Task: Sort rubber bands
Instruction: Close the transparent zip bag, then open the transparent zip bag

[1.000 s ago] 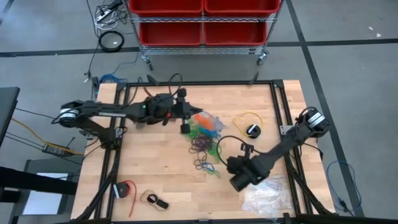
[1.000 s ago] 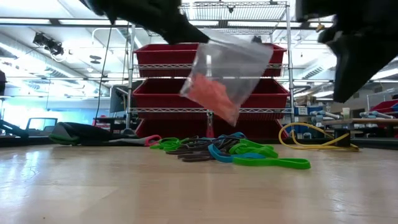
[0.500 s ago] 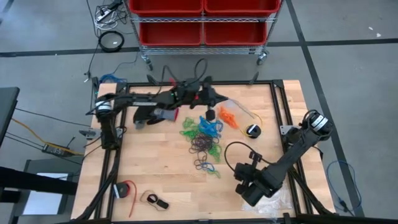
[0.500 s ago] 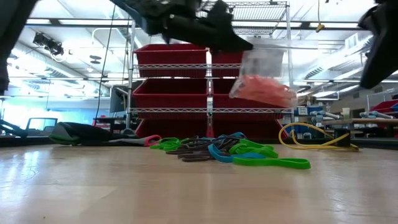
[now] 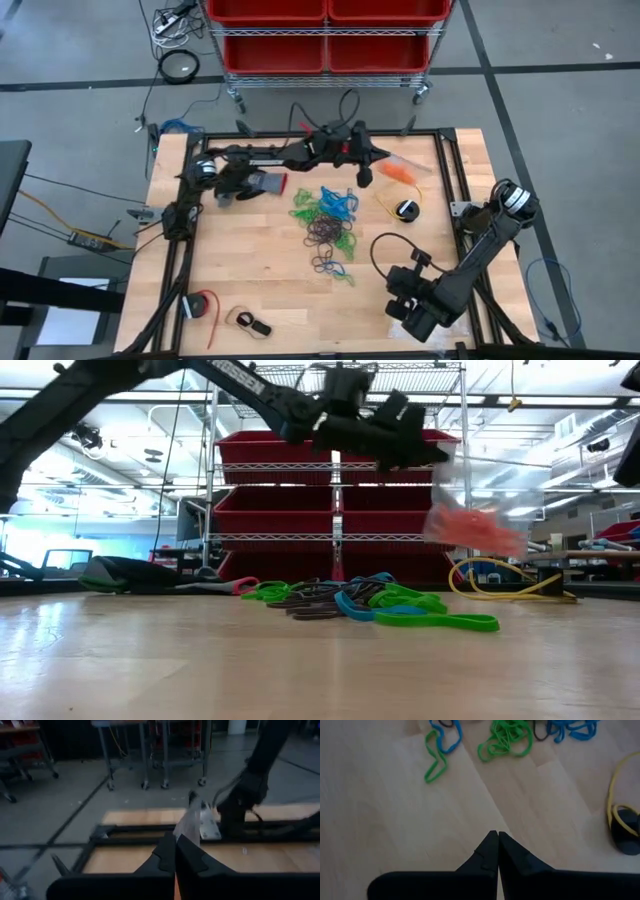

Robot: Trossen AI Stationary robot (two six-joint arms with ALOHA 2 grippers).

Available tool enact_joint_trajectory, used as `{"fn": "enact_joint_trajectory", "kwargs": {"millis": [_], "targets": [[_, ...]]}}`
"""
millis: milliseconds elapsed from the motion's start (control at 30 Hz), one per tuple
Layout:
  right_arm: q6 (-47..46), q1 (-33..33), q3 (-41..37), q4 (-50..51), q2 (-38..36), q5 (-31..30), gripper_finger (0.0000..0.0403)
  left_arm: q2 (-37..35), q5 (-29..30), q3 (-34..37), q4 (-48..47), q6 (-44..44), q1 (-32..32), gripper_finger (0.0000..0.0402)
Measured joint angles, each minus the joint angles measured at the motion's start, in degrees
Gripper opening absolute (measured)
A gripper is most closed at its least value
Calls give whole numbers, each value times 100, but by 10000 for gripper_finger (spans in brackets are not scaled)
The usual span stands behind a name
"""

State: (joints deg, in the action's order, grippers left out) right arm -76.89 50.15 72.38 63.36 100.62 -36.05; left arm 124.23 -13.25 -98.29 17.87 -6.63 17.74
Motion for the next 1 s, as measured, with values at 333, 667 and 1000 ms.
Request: {"fn": "enact_joint_trajectory", "kwargs": {"millis": [333,667,1000], "targets": [[-233,18,0,-56,0,-193,0,27,280,-28,-496,209,361,64],[-33,-135,0,-254,2,-212,0,117,231,7,-1251,416,647,203],[101,-153,4,-342,2,-339,0,-540,-499,25,-2496,-639,612,204]]}}
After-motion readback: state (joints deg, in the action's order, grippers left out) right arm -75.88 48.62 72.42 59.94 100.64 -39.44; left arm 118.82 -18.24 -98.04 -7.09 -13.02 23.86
